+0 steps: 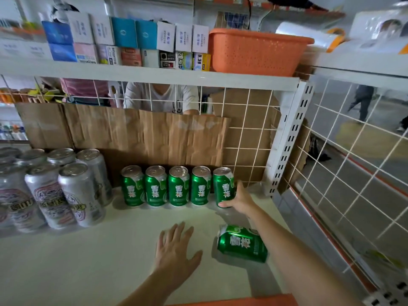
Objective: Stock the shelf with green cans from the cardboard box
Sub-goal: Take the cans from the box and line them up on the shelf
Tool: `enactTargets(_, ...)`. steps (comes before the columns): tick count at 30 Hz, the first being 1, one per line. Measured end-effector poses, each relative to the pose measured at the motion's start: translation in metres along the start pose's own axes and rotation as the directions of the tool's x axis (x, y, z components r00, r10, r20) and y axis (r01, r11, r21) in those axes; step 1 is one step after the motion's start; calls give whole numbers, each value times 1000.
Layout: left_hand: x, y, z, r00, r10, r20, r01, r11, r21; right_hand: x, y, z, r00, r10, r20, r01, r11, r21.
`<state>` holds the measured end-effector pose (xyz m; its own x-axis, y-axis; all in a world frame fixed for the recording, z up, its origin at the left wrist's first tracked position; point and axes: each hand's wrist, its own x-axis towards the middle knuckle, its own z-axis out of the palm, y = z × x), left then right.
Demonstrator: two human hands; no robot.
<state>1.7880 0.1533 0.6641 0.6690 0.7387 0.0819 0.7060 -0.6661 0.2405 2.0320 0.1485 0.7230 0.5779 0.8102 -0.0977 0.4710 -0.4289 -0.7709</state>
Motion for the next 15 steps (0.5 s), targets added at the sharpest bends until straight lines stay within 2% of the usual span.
enactTargets(9,1,-1,1,1000,-1,-26,0,999,-42,5,-5,15,997,-37,-62,30,994,-106)
enactTargets(15,0,1,-3,1000,-17,9,17,1000,-26,11,-2,6,998,-49,45,50,998,-26)
